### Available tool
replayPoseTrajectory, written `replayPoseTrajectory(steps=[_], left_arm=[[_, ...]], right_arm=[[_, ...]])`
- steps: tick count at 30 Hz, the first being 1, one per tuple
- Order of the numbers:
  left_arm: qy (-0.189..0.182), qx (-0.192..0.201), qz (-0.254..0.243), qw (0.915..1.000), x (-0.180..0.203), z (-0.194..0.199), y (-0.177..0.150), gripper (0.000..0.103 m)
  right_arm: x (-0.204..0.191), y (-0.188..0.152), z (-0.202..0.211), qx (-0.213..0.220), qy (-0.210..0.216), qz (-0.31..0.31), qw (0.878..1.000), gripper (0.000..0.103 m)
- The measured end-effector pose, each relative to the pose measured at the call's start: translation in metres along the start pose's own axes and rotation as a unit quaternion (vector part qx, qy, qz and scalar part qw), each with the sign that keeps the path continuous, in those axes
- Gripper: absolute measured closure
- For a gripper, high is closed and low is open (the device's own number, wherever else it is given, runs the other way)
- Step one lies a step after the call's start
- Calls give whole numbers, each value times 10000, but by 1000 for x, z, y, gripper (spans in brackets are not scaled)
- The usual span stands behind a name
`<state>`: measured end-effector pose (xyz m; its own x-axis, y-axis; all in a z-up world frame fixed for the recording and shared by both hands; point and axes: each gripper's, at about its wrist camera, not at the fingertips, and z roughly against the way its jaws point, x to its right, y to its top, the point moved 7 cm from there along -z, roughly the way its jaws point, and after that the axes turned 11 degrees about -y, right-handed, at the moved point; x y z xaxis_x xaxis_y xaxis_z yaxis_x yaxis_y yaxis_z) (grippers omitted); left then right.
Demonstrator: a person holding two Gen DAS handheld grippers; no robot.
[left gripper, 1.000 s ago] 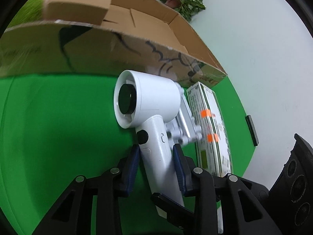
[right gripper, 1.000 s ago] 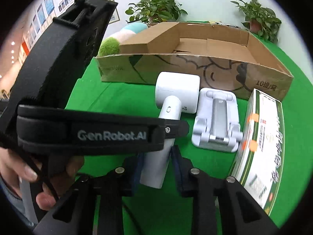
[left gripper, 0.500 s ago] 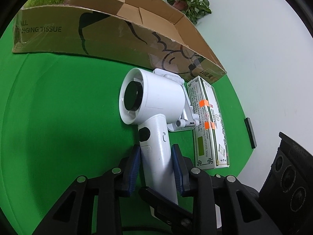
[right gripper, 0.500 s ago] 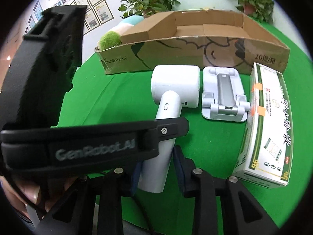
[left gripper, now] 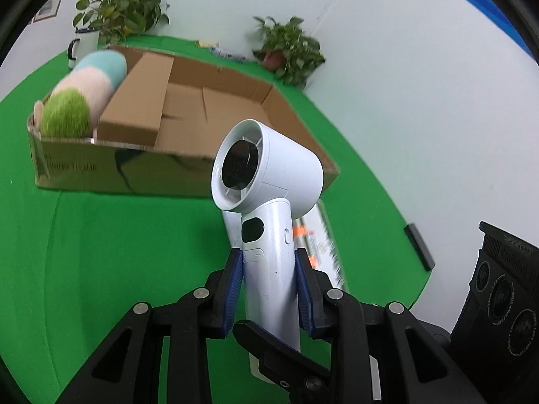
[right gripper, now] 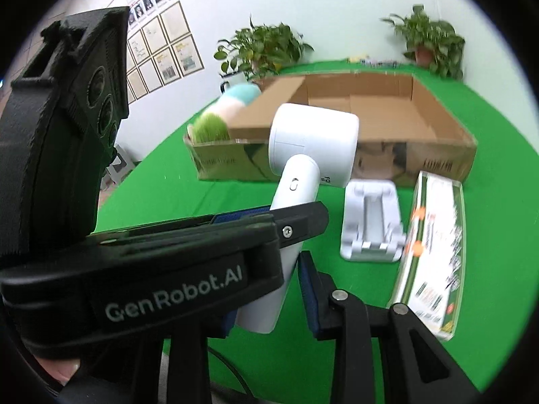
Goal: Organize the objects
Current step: 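Lift the hair dryer and carry it over the open cardboard box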
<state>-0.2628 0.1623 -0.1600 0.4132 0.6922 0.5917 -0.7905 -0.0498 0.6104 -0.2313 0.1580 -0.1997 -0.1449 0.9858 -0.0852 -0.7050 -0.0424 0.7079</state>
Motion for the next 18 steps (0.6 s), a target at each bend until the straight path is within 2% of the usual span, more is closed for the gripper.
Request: replayPoseTrajectory(steps=[3,8,10,13,18], left_arm=[[-9,152,0,9999,5,7,8,76],[4,280,-24,9996,5,20,37,76],[17,305,-131,9994,3,2,68,76],[0,303,-170,9994,4,3,95,76],[21,404,-267,9988,12,1,160,76]], right_arm=[[-1,5,7,159,-21,93,9998,73],[6,30,-10,289,12,119,9995,73],[12,46,-19,353,34,116,9993,73],[17,65,-22,453,1,109,9989,73],[23,109,-26,521,-10,127,9986,73]])
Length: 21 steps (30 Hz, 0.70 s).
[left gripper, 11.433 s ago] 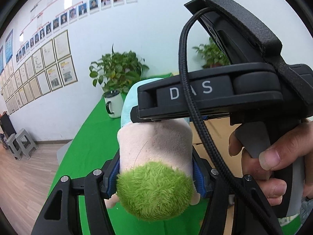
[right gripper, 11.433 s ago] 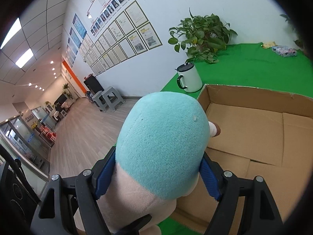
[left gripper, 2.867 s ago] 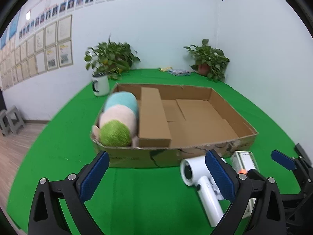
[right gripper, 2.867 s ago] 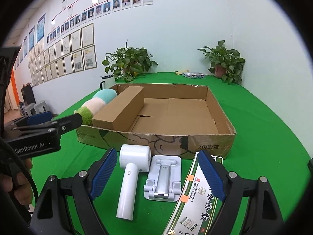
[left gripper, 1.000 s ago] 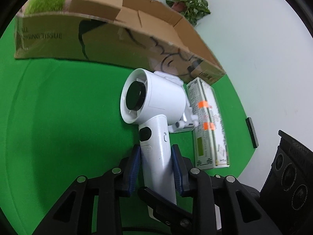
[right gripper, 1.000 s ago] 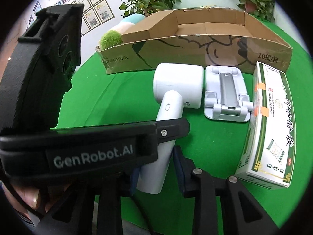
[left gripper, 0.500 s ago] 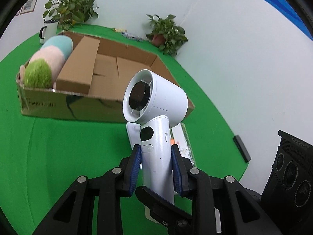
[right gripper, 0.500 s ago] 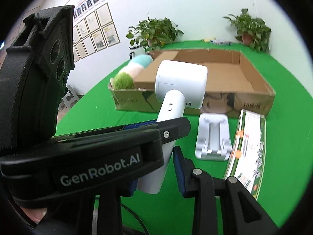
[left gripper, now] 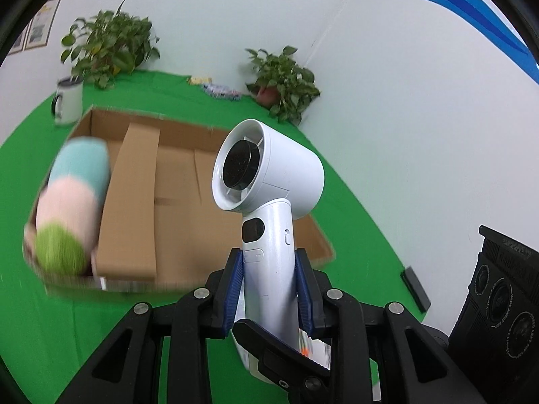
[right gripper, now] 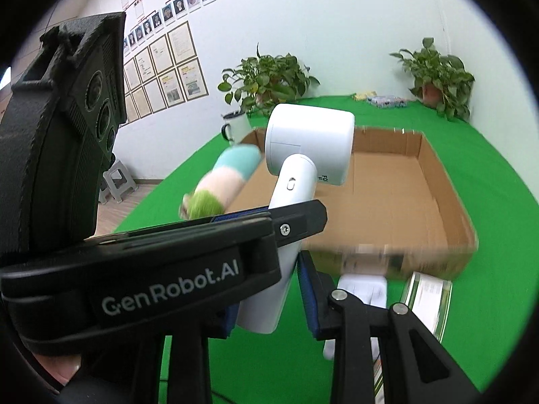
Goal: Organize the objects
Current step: 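Lift the hair dryer and carry it over the open cardboard box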
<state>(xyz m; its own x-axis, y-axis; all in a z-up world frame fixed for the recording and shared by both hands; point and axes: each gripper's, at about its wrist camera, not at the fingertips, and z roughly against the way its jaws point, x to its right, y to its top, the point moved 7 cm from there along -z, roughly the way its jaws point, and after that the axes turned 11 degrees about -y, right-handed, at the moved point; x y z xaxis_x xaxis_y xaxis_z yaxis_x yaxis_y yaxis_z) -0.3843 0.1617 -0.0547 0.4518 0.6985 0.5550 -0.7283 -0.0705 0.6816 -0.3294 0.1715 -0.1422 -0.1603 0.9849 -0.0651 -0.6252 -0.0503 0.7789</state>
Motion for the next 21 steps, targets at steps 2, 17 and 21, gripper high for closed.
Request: replayPoseTrajectory(steps=[2,17,21], left_arm=[[61,7,-109,9999,4,-4,26,76],[1094,-1327,353,9845,-78,-134,60,76],[1311,-1577,530,9773,-93,-152,42,76]], right_arm=[[3,21,-2,45,1,45,10000,73],[48,42,-122,-1075,688,-214,9916,73],[52,18,-141,-1401,919,-363,9852,73]])
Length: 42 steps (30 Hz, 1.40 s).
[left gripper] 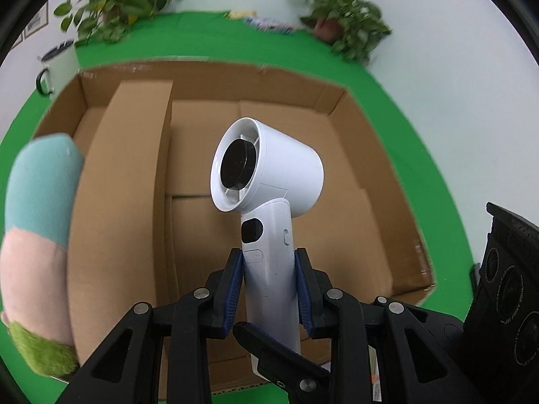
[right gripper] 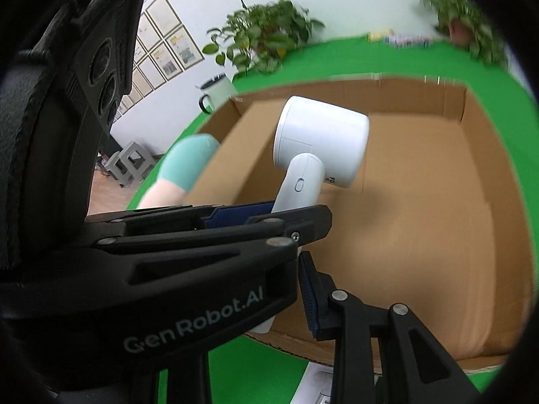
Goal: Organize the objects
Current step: 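Lift the hair dryer and carry it over the open cardboard box, then lower the hair dryer into the box beside the long cardboard box and release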
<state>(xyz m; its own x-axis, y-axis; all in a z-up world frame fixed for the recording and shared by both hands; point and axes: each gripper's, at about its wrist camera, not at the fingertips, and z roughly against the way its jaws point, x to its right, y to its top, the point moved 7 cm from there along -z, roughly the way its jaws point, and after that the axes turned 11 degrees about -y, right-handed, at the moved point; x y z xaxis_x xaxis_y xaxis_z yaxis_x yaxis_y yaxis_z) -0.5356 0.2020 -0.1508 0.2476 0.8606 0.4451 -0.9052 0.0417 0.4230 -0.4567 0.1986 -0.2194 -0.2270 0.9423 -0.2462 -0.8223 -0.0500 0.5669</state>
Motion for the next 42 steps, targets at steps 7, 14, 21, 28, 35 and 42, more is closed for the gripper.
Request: replayPoseTrajectory(steps=[7,14,21,28,35,42], left_arm=[[268,-205,7,9994,-7,-18,-10,75],[519,-178,28,9985,-19,-11,-16,74],[444,228,43,9987,-47,32,-18,73],[324,850,26,9958,-69,91,-20,65],[372,842,369,9951,-109,98,-39,65],[6,747,758,9943,-111,91,-53,63]], right_arm=[[2,-11,-20,-219,321,-197,9991,73],[-5,-15,-20,-210,395,-193,9988,74],[-22,-15,-19,-136,166,21,9998,76],[-22,-20,-25,-238,0,-123,9996,75],[-30,-19,-40,-471,-231,-283,9982,91],[-47,-20,-35,-413,-244,-180,9987,85]])
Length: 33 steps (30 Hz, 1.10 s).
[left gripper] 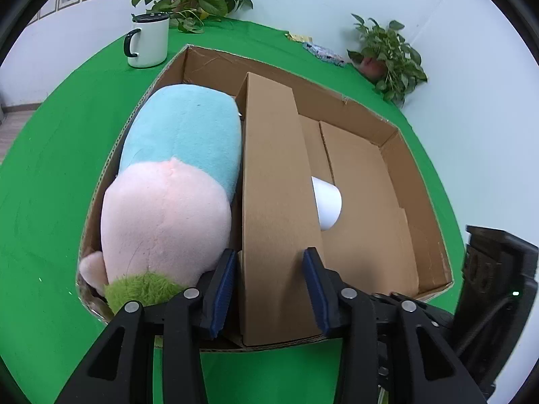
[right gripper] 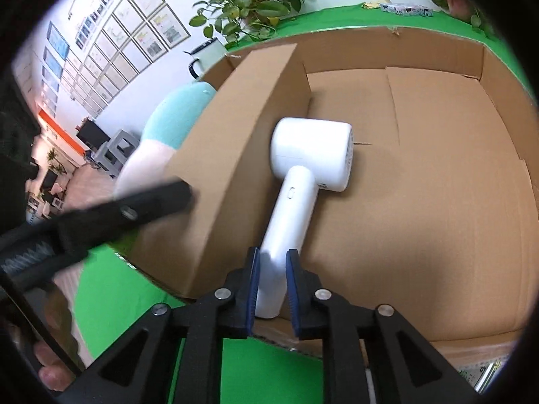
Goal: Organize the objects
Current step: 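Lower the hair dryer into the box beside the long cardboard box and release, then move the left gripper to the white phone stand and close on it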
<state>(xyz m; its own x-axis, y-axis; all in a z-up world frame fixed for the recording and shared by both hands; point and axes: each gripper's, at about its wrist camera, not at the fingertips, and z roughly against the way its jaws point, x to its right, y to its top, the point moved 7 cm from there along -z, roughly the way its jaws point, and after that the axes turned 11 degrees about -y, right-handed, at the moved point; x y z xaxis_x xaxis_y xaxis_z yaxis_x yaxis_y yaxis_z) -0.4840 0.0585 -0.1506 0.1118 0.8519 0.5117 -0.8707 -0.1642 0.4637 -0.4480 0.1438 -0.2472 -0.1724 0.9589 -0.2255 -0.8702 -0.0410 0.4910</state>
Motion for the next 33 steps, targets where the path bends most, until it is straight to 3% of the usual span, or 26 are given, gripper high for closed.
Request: replayPoseTrajectory(steps=[4,6,7,10,12,13,15,17,20,27,33], left_arm=[[61,6,-11,10000,-2,2,-3,63],[179,75,-135,9997,4,3,-6,63],[231,132,-214,9994,5,7,-8,63],[399,459,-543,9967,15,24,-12,62],[553,787,-889,9914,25,43,-17,56],[583,958,-1047,9882,31,53,-20,53],[665,1294,-1322,9805,44,74,-29,33],[746,1646,-1570,9709,57,95,-37,20],[851,2006,-1841,9585,72,114,-57,10],[791,2162,-1958,9532,89,120,-101,10],[849,2137,-2006,9523,95,116,-113,10]], right_arm=[[9,0,18,284,-178,-35,9994,69],[16,-4,28,434,-409,24,9982,49],[18,-7,32,494,-473,43,9977,46],[19,-17,44,709,-581,135,9957,38],[14,-23,56,974,-863,307,9910,24],[11,-23,61,1081,-949,376,9889,24],[6,-27,76,1365,-1070,544,9833,22],[3,-29,88,1667,-1202,615,9767,22],[3,-32,98,1940,-1156,396,9734,21],[5,-68,98,2041,-1020,350,9730,21],[6,-81,102,2070,-1118,419,9710,18]])
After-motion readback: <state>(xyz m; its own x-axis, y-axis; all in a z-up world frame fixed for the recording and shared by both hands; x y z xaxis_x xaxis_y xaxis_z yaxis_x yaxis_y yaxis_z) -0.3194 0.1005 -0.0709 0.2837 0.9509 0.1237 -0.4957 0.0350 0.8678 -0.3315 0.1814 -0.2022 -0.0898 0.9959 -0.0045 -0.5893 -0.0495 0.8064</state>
